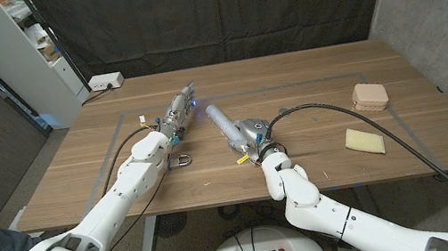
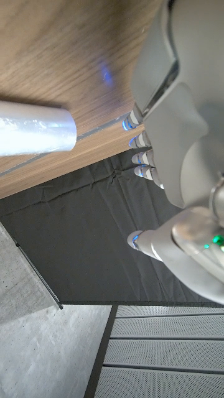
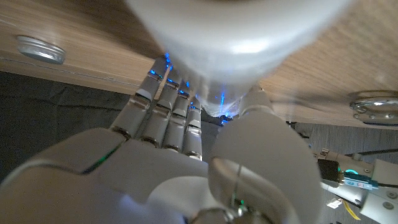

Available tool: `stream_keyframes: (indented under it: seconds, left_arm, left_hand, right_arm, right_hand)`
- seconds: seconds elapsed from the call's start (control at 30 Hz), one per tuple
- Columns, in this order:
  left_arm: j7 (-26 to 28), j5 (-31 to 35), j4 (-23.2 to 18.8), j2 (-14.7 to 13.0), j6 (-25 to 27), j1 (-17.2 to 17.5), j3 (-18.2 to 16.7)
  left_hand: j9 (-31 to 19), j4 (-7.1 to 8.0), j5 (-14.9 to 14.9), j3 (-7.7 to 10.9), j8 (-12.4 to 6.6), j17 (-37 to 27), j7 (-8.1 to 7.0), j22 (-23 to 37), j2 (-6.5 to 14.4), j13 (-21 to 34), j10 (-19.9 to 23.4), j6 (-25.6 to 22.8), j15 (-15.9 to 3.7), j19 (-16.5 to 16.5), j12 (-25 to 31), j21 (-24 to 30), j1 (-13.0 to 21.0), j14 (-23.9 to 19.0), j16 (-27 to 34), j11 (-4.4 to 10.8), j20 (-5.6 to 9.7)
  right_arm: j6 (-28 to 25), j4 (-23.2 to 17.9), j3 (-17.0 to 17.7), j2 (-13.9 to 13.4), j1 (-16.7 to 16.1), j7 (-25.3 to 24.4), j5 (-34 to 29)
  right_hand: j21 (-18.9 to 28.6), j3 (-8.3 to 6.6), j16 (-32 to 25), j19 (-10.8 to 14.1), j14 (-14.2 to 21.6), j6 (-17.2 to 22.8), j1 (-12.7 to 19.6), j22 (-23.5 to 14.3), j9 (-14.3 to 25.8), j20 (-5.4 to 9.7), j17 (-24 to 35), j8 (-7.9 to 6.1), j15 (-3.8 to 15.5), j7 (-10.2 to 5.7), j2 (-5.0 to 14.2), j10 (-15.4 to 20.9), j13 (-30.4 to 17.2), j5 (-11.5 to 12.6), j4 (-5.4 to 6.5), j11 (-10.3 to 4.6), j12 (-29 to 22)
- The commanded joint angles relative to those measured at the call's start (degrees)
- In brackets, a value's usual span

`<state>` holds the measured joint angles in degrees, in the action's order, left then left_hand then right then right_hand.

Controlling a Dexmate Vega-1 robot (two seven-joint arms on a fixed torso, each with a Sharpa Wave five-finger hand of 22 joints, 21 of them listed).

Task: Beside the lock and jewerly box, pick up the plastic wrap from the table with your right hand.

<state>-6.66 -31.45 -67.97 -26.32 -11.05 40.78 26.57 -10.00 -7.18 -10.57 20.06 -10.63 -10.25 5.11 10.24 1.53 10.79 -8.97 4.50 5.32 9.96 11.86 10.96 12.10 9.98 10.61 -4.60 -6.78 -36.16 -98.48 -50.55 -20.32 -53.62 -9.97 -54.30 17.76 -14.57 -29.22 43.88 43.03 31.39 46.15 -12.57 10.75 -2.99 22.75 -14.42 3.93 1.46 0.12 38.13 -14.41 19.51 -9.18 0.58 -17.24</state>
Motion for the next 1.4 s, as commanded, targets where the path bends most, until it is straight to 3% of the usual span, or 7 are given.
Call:
stream_keyframes:
  seconds: [0.03,0.27,0.47,0.67,1.4]
  left_arm:
    - [0.76,0.12,-0.97,-0.11,0.56,0.55,0.08]
    - [1.27,0.29,-1.20,0.12,0.52,0.58,0.14]
    - [1.30,0.56,-1.32,0.19,0.79,0.41,0.44]
    - [1.97,0.78,-1.94,0.10,1.10,0.50,0.42]
    - [2.72,1.39,-4.54,-1.12,1.47,1.05,0.17]
  left_hand:
    - [-0.30,-0.22,-0.01,-0.15,-0.26,-0.20,0.44,0.25,0.10,0.27,-0.37,-0.43,0.53,7.38,0.11,0.41,0.71,3.19,0.23,0.16,-0.37]
    - [-0.30,-0.22,-0.01,-0.16,-0.27,-0.21,0.38,0.25,0.12,0.27,-0.40,-0.46,0.52,7.43,0.11,0.41,0.72,3.21,0.22,0.26,-0.42]
    - [-0.31,-0.22,0.00,-0.16,-0.25,-0.21,0.40,0.26,0.16,0.28,-0.52,-0.44,0.48,7.45,0.07,0.41,0.74,3.21,0.22,0.25,-0.47]
    - [-0.31,-0.23,0.00,-0.16,-0.25,-0.21,0.38,0.26,0.18,0.29,-0.49,-0.45,0.49,7.45,0.09,0.42,0.75,3.21,0.22,0.23,-0.47]
    - [-0.32,-0.25,0.01,-0.16,-0.23,-0.21,0.40,0.26,0.28,0.31,-0.45,-0.43,0.53,7.49,0.15,0.44,0.82,3.24,0.21,0.24,-0.51]
  right_arm:
    - [-0.21,-0.23,0.18,-0.23,-0.52,-1.85,-0.42]
    - [0.22,-0.23,0.76,-0.17,-1.15,-4.00,0.01]
    - [0.37,-0.08,1.11,-0.14,-1.45,-5.39,0.29]
    - [0.88,0.15,1.52,-0.06,-1.66,-6.92,0.85]
    - [3.47,-0.22,2.95,-0.27,-1.82,-10.13,3.81]
  right_hand:
    - [1.95,0.12,-3.85,1.91,3.53,3.12,2.93,-1.47,0.42,0.40,3.17,-0.09,1.39,-1.76,0.36,2.59,-0.72,-0.49,-0.37,-0.60,-1.32]
    - [6.35,1.17,-12.09,4.88,8.23,5.64,7.13,-4.60,0.74,1.60,10.18,0.64,4.64,-2.62,0.35,6.74,-2.26,-1.54,-0.20,-2.42,-3.45]
    - [9.42,2.23,-17.81,5.21,8.89,8.02,9.50,-7.45,1.21,2.16,15.37,0.84,6.30,-3.54,0.72,9.98,-3.61,-2.35,0.23,-3.12,-5.27]
    - [11.10,2.59,-19.38,5.42,9.22,9.92,10.82,-8.94,1.46,2.51,15.73,0.67,6.69,-4.18,1.23,12.65,-4.34,-2.60,0.29,-4.21,-6.69]
    - [13.39,3.69,-21.22,4.77,8.85,11.34,11.55,-11.22,1.82,2.82,15.90,1.01,7.27,-4.48,1.79,13.95,-5.47,-2.97,0.92,-4.34,-7.87]
